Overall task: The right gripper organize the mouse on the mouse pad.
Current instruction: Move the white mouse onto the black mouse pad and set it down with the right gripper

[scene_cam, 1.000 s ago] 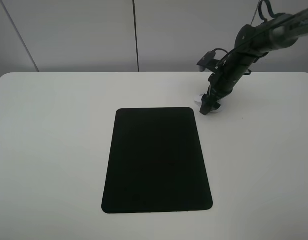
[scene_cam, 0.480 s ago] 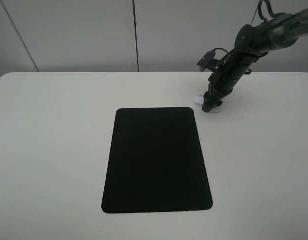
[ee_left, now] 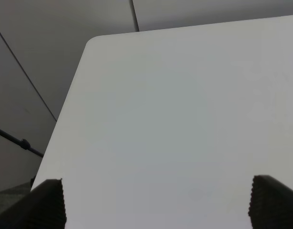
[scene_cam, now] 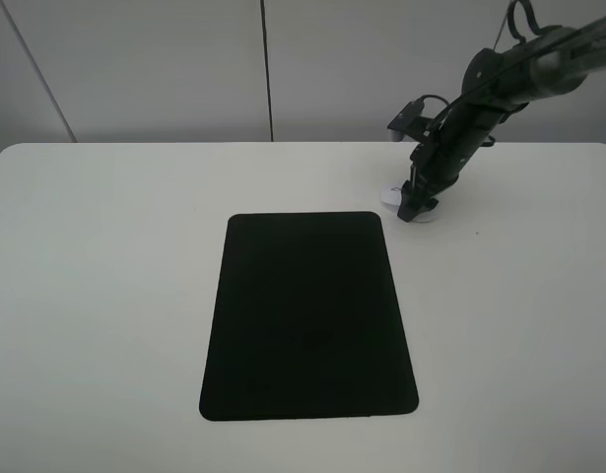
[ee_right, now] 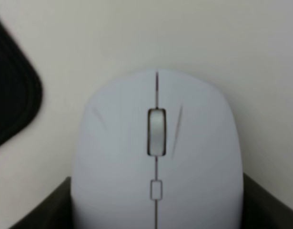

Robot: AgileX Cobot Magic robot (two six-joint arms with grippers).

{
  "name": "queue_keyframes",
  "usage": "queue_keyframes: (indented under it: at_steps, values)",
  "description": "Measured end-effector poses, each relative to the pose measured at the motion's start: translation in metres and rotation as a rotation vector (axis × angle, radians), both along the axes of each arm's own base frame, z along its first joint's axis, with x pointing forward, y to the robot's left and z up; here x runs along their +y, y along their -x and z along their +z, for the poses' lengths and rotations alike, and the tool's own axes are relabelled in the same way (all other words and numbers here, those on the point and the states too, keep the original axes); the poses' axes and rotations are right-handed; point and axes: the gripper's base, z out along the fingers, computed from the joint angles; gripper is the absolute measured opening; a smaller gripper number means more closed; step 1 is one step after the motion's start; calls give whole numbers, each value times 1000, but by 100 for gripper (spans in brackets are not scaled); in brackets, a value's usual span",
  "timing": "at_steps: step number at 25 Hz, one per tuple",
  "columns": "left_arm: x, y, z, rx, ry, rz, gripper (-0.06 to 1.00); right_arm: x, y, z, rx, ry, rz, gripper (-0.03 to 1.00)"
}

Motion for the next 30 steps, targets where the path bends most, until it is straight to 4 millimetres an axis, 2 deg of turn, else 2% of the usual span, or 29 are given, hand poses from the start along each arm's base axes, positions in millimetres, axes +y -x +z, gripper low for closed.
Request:
queue_keyframes:
  at_steps: [5, 11, 14, 15, 17, 19, 25, 30]
  values:
    - [0, 0, 0, 0, 0, 0, 79, 0, 0, 2, -2, 3, 3, 61]
    - [0, 0, 0, 0, 0, 0, 79, -1, 2, 28, -16, -8, -33, 61]
    - [0, 0, 0, 0, 0, 0, 79, 4, 7, 48, 3, -39, -168, 61]
    - [0, 0, 0, 0, 0, 0, 79, 9, 11, 54, 31, -41, -279, 61]
    - [0, 0, 0, 0, 0, 0, 79, 14, 16, 56, 76, -27, -412, 61]
    - [0, 0, 0, 0, 0, 0, 79, 17, 18, 58, 88, -17, -460, 61]
    - [0, 0, 0, 0, 0, 0, 79, 49, 34, 69, 123, 12, -648, 61]
    - [0, 0, 0, 0, 0, 0, 79, 94, 54, 76, 99, 45, -710, 61]
